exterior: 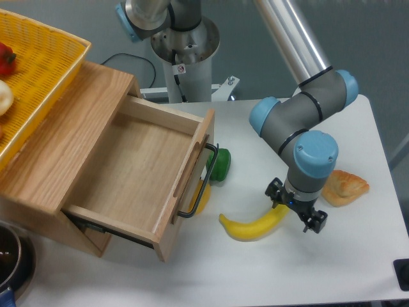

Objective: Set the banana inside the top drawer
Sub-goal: 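Move the open gripper over the yellow banana and lower it, then close the gripper on the banana's stem end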

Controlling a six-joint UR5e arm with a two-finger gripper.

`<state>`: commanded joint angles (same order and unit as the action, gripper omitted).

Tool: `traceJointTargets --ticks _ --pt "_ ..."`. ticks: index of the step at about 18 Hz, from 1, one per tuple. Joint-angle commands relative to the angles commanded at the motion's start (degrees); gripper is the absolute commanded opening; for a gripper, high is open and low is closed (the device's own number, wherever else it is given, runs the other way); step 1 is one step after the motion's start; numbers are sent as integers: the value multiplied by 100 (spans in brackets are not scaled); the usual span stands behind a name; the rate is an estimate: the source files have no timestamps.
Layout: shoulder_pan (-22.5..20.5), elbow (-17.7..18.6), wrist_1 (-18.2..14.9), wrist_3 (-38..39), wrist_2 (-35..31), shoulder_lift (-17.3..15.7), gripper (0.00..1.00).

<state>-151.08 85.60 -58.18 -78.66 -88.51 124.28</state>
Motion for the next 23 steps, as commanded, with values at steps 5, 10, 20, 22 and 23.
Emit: traceJointTargets --ticks 5,10,20,22,23 --pt "35 18 18 -52 -218 -27 99" --pt "281 -9 184 -290 -571 9 99" --pt "668 26 668 -413 245 141 100" --pt "677 62 668 -422 439 149 100" --pt "677 53 668 -430 466 158 100"
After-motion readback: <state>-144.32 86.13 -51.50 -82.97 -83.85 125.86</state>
